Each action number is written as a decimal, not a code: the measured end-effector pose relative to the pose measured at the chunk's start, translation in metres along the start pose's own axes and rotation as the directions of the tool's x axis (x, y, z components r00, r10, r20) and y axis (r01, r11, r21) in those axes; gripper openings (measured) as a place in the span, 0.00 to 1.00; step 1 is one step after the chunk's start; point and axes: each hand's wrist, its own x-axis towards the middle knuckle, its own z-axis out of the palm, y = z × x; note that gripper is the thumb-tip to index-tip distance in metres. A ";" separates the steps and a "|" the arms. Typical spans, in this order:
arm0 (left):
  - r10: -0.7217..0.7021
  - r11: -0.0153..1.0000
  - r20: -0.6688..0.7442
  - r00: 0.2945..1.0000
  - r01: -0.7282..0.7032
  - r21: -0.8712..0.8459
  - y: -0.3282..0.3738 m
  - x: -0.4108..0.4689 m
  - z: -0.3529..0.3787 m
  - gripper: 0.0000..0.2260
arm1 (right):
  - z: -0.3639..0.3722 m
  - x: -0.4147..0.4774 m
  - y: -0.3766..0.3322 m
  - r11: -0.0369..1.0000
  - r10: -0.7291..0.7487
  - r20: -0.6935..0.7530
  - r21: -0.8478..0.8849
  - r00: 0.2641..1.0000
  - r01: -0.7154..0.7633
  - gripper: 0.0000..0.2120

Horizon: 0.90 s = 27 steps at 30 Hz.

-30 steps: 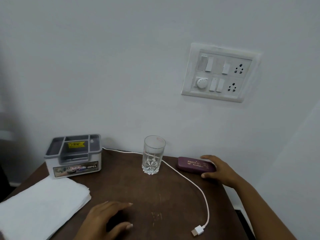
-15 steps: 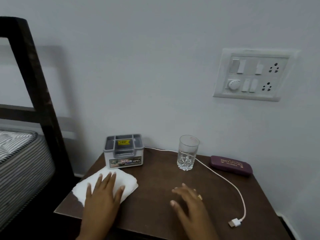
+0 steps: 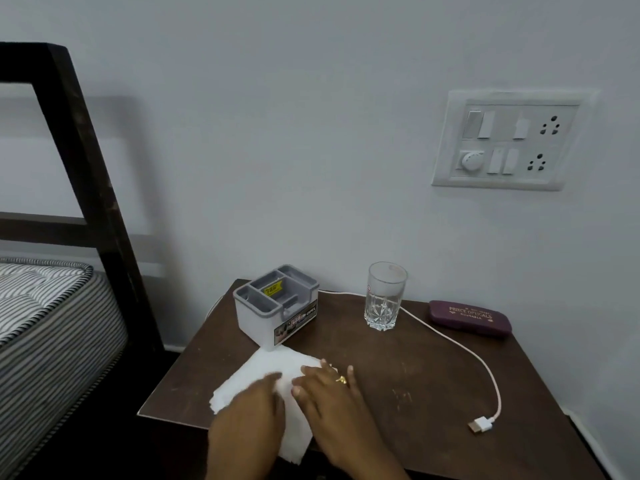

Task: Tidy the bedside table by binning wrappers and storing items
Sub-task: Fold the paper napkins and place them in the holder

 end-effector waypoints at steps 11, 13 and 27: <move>-0.225 0.848 -0.062 0.972 0.164 -0.505 -0.007 0.105 -0.008 0.57 | 0.009 0.006 -0.006 0.957 0.137 0.058 -0.264 0.989 -0.118 0.29; -0.194 0.848 -0.046 0.980 0.144 -0.510 -0.021 0.113 -0.011 0.54 | 0.004 -0.003 0.011 0.947 0.122 0.069 -0.306 0.990 -0.096 0.29; 0.217 0.915 -0.346 0.913 -0.313 -0.253 -0.009 0.070 -0.023 0.25 | -0.053 -0.037 0.068 0.944 0.161 0.221 -0.318 0.962 -0.086 0.33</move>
